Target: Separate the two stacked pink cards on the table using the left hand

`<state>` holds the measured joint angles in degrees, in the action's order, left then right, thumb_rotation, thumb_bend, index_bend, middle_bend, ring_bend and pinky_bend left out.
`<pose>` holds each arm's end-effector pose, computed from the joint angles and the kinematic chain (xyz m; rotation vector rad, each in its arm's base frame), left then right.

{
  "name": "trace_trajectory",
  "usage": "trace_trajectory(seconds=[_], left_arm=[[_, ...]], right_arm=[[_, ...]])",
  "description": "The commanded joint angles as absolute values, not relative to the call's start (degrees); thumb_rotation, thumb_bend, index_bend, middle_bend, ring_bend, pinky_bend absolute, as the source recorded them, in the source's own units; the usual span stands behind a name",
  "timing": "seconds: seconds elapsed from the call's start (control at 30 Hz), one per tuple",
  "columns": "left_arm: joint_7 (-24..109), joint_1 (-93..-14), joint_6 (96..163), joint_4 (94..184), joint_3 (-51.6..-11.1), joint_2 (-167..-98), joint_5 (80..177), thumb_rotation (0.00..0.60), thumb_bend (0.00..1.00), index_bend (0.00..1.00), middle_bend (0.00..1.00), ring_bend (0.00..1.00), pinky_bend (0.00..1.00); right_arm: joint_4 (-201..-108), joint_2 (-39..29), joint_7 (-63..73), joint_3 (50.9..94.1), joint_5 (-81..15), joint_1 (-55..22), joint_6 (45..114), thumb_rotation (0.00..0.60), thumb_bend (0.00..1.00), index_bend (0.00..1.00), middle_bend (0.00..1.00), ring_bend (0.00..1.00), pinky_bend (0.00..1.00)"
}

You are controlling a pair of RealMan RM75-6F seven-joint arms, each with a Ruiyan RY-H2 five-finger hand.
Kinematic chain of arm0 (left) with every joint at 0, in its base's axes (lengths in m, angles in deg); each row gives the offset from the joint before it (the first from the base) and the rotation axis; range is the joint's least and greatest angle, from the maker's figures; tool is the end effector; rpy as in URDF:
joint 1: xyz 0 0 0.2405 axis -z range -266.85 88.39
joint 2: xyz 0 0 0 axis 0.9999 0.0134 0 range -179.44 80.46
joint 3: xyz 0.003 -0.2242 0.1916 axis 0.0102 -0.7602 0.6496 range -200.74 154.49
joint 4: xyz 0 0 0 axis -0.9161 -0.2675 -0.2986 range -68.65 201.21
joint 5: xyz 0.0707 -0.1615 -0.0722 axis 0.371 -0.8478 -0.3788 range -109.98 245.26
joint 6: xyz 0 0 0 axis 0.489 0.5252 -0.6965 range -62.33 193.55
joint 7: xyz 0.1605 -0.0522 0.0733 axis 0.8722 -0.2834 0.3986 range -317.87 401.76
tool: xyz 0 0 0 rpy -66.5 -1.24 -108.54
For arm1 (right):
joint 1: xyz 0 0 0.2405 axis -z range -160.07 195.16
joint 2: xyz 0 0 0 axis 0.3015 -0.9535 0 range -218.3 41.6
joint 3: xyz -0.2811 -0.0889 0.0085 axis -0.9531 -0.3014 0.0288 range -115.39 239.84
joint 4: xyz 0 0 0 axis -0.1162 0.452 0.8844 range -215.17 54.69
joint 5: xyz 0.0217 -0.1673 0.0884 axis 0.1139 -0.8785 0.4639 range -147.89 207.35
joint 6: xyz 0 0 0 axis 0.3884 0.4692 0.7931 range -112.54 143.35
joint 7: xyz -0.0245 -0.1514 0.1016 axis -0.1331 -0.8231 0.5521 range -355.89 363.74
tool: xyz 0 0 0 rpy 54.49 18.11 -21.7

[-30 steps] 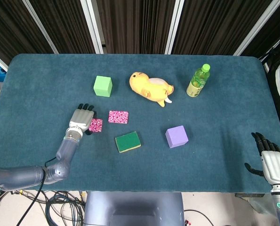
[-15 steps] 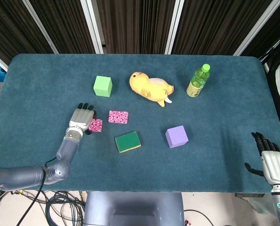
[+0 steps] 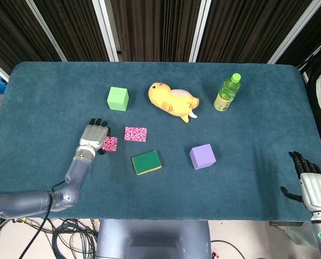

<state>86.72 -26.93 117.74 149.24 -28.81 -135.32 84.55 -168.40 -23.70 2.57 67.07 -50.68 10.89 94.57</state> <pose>-0.1652 0.4657 -0.0031 -1.7911 -0.9782 -0.4193 -0.3640 -0.2402 0.1947 1.3694 -0.9122 0.7838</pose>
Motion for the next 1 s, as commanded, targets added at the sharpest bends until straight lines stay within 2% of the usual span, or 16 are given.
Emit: trace_trajectory(seconds=[0.03, 0.73, 0.87, 1.0], left_arm=[[86.8, -26.8, 118.2, 150.1, -29.0, -134.8, 84.8, 0.600, 0.30, 0.47, 0.19, 0.00, 0.00], [87.8, -26.3, 119.1, 153.5, -28.9, -132.5, 83.5, 0.600, 0.30, 0.47, 0.20, 0.00, 0.00], [88.2, -26.5, 120.0, 156.5, -28.4, -130.9, 83.8, 0.600, 0.30, 0.47, 0.19, 0.00, 0.00], [87.4, -27.9, 122.6, 163.9, -27.7, -126.7, 86.1, 0.600, 0.30, 0.47, 0.19, 0.00, 0.00]], right_arm=[[-168.4, -23.7, 2.6, 67.1, -50.7, 10.9, 94.5, 0.600, 0.20, 0.05, 0.08, 0.15, 0.22], [-168.4, -23.6, 2.4, 67.1, -50.6, 10.8, 94.4, 0.600, 0.20, 0.05, 0.08, 0.15, 0.22], [-168.4, -23.6, 2.5, 67.1, -50.6, 10.8, 94.5, 0.600, 0.20, 0.05, 0.08, 0.15, 0.22], [-168.6, -23.8, 2.8, 67.1, -50.8, 11.0, 95.0, 0.600, 0.20, 0.05, 0.08, 0.15, 0.22]])
